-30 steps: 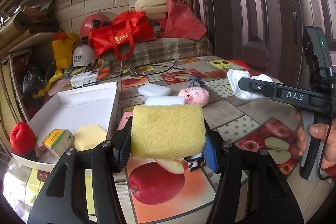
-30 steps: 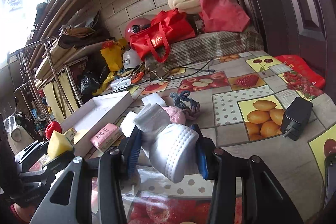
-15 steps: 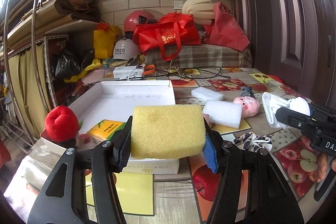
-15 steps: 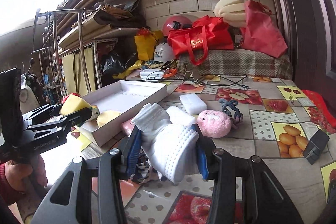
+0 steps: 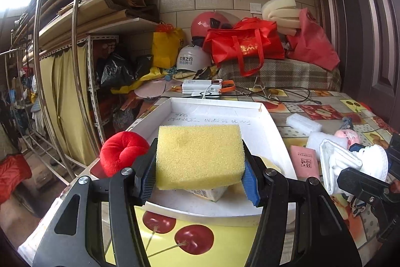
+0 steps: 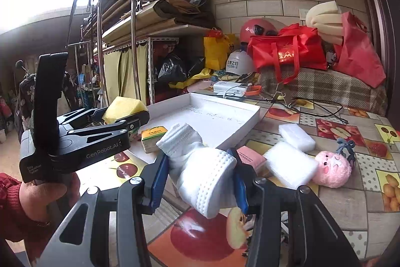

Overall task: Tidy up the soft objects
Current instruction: 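Carry sponge in left gripper and sock in right gripper over white box, then open left gripper dropping sponge while right gripper releases sock into box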

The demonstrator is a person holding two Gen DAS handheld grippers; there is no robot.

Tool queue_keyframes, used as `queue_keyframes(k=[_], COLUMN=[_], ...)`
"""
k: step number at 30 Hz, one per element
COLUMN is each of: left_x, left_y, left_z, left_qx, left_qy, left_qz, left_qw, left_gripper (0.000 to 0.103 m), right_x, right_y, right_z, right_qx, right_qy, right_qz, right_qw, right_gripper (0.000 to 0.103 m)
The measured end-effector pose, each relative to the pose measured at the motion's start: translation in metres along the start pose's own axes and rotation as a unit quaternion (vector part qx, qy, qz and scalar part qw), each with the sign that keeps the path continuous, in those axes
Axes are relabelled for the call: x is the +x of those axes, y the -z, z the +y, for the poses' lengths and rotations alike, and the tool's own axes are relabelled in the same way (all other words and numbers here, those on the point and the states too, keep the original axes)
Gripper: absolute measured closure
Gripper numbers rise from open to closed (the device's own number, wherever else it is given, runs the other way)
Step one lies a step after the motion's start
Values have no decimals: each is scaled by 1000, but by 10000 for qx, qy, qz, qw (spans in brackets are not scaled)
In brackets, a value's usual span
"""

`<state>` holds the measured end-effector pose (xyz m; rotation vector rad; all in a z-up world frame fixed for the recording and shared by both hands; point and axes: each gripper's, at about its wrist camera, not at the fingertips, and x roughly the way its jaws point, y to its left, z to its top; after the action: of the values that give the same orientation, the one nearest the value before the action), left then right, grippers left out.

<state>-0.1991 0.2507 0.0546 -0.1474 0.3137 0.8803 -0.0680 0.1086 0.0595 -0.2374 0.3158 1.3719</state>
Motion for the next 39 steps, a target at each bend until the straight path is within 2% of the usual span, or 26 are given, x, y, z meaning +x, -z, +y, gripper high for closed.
queue_keyframes(k=[7,11,16,20,22,26,31,32,33,34,36,38,39], left_x=[29,42,53,62,66,75,81,81,80,80,80,78,77], left_y=[-11,-16,-18,-18,-19,-20,-19,-19,-19,-19,-19,-18,-18], left_z=[28,34,41,50,48,32,28,31,33,35,38,38,39], left_qx=[-466,-545,-699,-922,-877,-486,-371,-420,-478,-525,-577,-595,-619], left_qy=[-336,-453,-393,-398,-451,-396,-406,-454,-511,-545,-622,-691,-720], left_qz=[-61,-98,88,299,402,602,778,764,755,759,786,732,708], left_qw=[9983,9974,9967,9945,9943,9962,9955,9952,9947,9942,9933,9931,9930], left_gripper=[45,45,45,44,44,44,41,40,35,22,10,10,10], right_x=[36,54,75,97,107,117,121,121,121,120,117,115,114], right_y=[-10,-18,-27,-33,-34,-34,-32,-32,-32,-32,-32,-32,-32], right_z=[1,4,16,14,11,7,3,1,-3,-6,-10,-10,-10], right_qx=[356,421,164,215,300,432,554,623,711,807,918,931,926], right_qy=[-47,26,147,223,233,279,437,458,479,488,450,489,495], right_qz=[136,154,200,403,546,787,953,965,964,943,892,845,823], right_qw=[9993,9990,9996,9987,9978,9956,9930,9923,9916,9911,9908,9909,9911], right_gripper=[57,57,57,57,57,56,46,38,26,20,14,8,1])
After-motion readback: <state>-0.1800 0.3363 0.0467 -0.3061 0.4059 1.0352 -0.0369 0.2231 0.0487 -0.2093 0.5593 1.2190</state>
